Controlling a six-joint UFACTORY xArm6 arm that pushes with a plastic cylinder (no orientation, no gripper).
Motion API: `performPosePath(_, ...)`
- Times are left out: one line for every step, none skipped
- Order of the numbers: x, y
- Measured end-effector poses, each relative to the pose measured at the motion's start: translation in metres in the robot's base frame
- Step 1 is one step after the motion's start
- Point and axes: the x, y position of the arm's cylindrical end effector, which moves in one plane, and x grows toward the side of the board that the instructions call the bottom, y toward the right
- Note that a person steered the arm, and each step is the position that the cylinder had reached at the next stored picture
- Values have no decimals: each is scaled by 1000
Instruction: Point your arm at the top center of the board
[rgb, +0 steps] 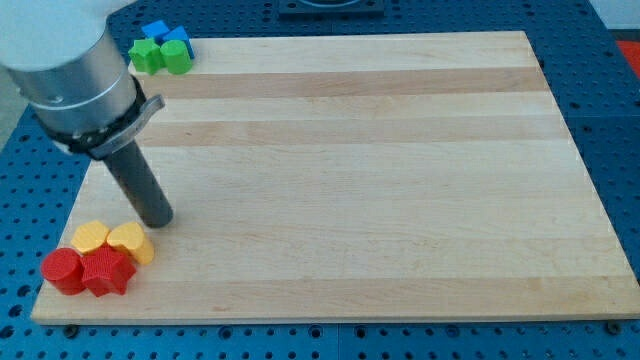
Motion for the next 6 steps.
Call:
performPosePath(-51,8)
performPosePath(-88,-46)
performPosePath(-109,-111)
performPosePath(-108,-99)
performPosePath(-103,-21)
performPosePath(-96,40)
